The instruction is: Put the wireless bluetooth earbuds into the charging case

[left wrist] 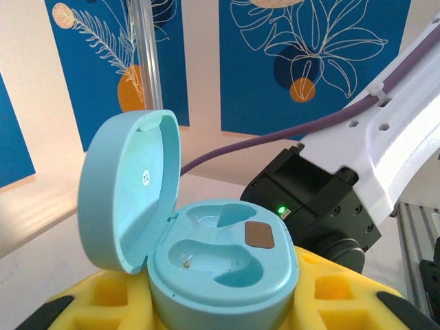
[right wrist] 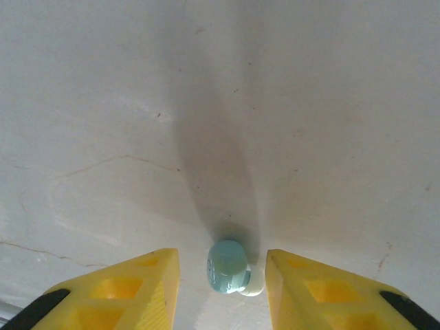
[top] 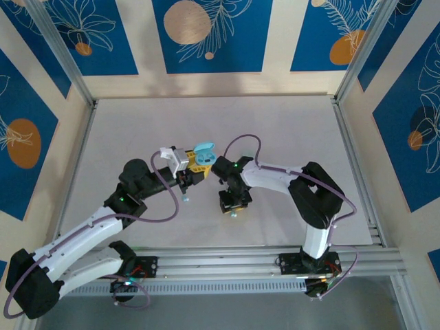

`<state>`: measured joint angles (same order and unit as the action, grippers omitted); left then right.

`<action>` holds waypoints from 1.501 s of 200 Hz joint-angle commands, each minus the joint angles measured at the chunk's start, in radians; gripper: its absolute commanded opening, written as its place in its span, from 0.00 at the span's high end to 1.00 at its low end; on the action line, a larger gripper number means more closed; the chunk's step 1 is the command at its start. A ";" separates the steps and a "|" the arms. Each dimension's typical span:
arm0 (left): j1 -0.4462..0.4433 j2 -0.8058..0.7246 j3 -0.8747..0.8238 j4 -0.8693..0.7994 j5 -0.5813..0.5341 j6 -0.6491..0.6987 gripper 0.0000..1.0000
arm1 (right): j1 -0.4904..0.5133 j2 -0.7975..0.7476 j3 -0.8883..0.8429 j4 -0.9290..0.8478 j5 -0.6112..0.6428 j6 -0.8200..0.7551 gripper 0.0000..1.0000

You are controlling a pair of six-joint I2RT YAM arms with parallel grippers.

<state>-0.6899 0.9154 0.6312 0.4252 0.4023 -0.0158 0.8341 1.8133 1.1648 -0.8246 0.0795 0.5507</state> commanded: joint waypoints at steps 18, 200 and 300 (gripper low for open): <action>-0.008 -0.015 0.018 0.016 0.000 0.004 0.79 | 0.009 0.029 0.033 -0.036 0.003 -0.043 0.64; -0.008 -0.016 0.016 0.011 -0.003 0.005 0.79 | 0.011 0.045 0.030 -0.050 0.000 -0.041 0.79; -0.006 -0.026 0.003 -0.010 -0.048 0.023 0.80 | -0.323 -0.475 -0.307 0.524 -0.778 0.272 0.80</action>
<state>-0.6899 0.9131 0.6308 0.4232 0.3790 -0.0154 0.6182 1.4384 0.9699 -0.5789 -0.3260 0.6392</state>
